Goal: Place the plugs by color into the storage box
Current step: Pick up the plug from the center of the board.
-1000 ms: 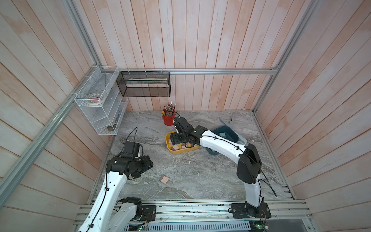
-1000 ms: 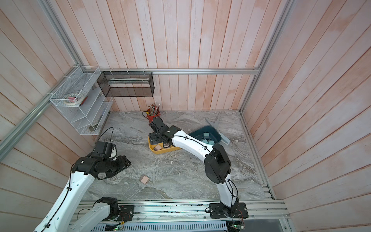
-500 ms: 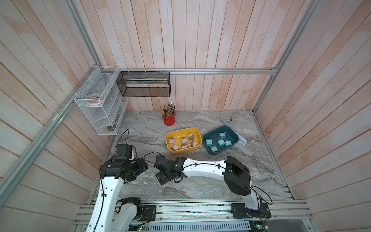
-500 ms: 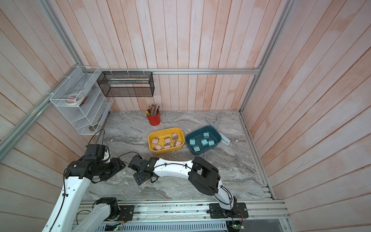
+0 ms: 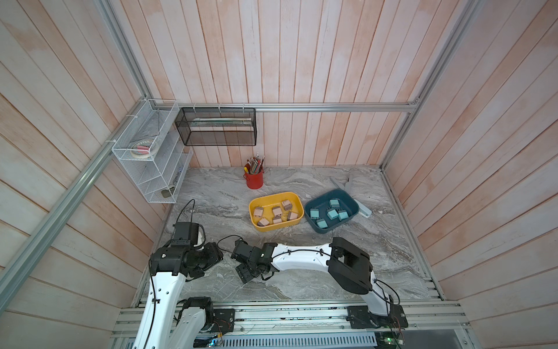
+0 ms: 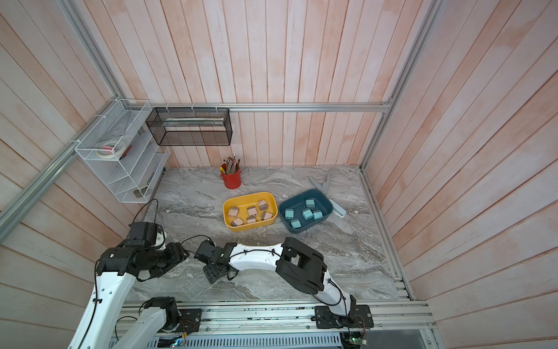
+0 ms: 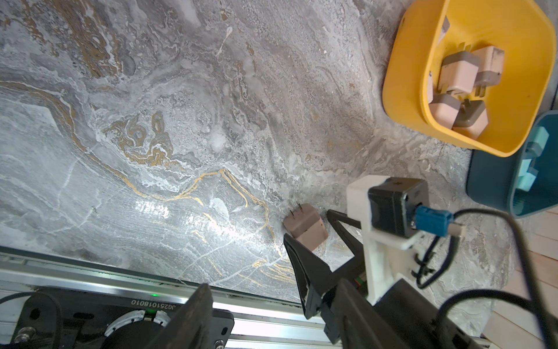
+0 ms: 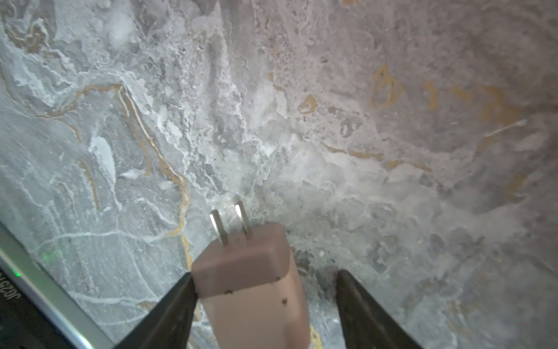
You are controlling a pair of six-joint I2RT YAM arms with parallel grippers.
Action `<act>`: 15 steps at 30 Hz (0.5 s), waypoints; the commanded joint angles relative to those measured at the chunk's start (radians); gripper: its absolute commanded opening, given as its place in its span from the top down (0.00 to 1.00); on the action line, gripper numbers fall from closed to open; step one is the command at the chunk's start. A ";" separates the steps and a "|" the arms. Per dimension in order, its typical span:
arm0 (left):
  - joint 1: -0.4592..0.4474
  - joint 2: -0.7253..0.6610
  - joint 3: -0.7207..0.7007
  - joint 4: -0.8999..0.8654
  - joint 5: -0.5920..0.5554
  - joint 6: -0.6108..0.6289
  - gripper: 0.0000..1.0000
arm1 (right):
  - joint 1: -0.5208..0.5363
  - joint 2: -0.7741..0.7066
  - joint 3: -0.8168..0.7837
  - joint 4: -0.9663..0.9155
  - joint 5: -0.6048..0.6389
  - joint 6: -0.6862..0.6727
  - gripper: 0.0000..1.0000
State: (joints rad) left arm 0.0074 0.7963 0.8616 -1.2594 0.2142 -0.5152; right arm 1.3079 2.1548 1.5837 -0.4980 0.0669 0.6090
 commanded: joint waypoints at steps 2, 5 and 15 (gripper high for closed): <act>0.007 -0.009 -0.029 0.003 0.025 0.014 0.33 | 0.016 0.043 -0.015 -0.010 0.003 -0.002 0.44; 0.008 -0.010 -0.035 0.008 0.030 0.012 0.33 | 0.015 0.033 -0.017 -0.017 0.018 0.005 0.53; 0.012 0.017 -0.032 0.037 0.037 0.014 0.33 | -0.065 -0.118 -0.087 -0.007 0.055 0.047 0.59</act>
State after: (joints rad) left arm 0.0132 0.8089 0.8364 -1.2488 0.2359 -0.5156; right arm 1.2816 2.1052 1.5154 -0.4900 0.0849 0.6323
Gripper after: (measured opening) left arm 0.671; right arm 0.455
